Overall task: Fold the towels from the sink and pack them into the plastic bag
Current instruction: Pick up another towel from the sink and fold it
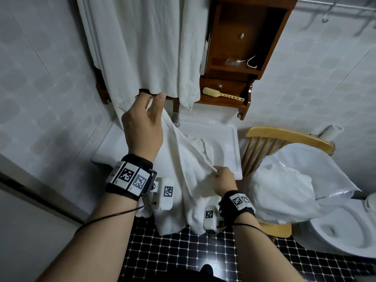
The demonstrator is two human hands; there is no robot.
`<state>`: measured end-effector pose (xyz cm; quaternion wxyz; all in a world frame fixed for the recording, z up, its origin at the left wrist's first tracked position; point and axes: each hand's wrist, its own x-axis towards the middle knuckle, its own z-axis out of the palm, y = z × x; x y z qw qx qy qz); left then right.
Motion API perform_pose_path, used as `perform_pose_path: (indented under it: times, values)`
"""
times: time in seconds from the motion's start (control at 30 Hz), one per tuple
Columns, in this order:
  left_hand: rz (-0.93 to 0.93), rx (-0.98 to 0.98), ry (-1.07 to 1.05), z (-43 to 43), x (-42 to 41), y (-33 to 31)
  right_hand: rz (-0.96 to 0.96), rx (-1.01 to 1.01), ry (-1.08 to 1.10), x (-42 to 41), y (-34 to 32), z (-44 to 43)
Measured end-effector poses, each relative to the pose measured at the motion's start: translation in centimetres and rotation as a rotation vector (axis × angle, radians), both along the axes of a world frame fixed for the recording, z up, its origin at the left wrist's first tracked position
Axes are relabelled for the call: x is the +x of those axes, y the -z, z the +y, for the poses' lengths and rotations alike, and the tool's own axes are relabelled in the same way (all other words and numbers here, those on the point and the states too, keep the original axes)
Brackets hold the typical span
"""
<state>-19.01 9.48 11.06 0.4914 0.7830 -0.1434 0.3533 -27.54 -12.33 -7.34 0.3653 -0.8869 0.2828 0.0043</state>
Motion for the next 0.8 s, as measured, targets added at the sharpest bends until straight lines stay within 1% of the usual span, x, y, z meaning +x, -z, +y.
perform_pose_path:
  times: [0.03, 0.13, 0.17, 0.23, 0.27, 0.33, 0.37, 0.47, 0.5, 0.57, 0.73, 0.8]
  values:
    - [-0.012, 0.003, -0.018, 0.0, -0.1, -0.1, 0.025, -0.011, -0.026, 0.0, 0.0, -0.1]
    - [-0.047, -0.011, -0.071, 0.5, -0.2, -0.5, -0.108, -0.08, 0.177, -1.1, -0.2, -0.9]
    - [-0.047, -0.026, -0.089, 0.8, 0.0, -0.7, -0.081, -0.1, 0.206, -1.4, 0.2, -1.3]
    - [-0.045, -0.047, -0.132, 1.4, 0.3, -1.0, 0.046, -0.111, 0.224, -2.2, 1.1, -1.8]
    - [-0.049, -0.051, -0.141, 1.5, 0.4, -1.1, 0.068, -0.128, 0.255, -2.5, 1.6, -2.1]
    - [-0.049, -0.039, -0.112, 1.3, 0.4, -1.1, 0.054, -0.143, 0.292, -2.8, 2.0, -2.5]
    - [-0.042, -0.027, -0.085, 1.0, 0.2, -1.0, 0.058, -0.122, 0.253, -2.8, 2.3, -2.5]
    - [-0.014, 0.01, -0.028, 0.1, -0.7, -0.8, 0.183, -0.007, 0.026, -2.5, 2.6, -1.3]
    - [-0.013, 0.024, -0.008, -0.2, -0.9, -0.7, 0.193, 0.009, -0.04, -2.4, 2.6, -0.6]
    - [-0.019, 0.054, 0.04, -0.5, -1.3, -0.7, 0.121, 0.017, -0.146, -1.9, 2.4, 0.8]
    - [-0.023, 0.106, 0.094, -0.5, -1.8, -0.7, -0.27, 0.139, -0.301, -0.8, -0.8, 4.4]
    - [-0.019, 0.118, 0.094, -0.4, -1.9, -0.7, -0.38, 0.218, -0.328, -0.5, -3.1, 5.8]
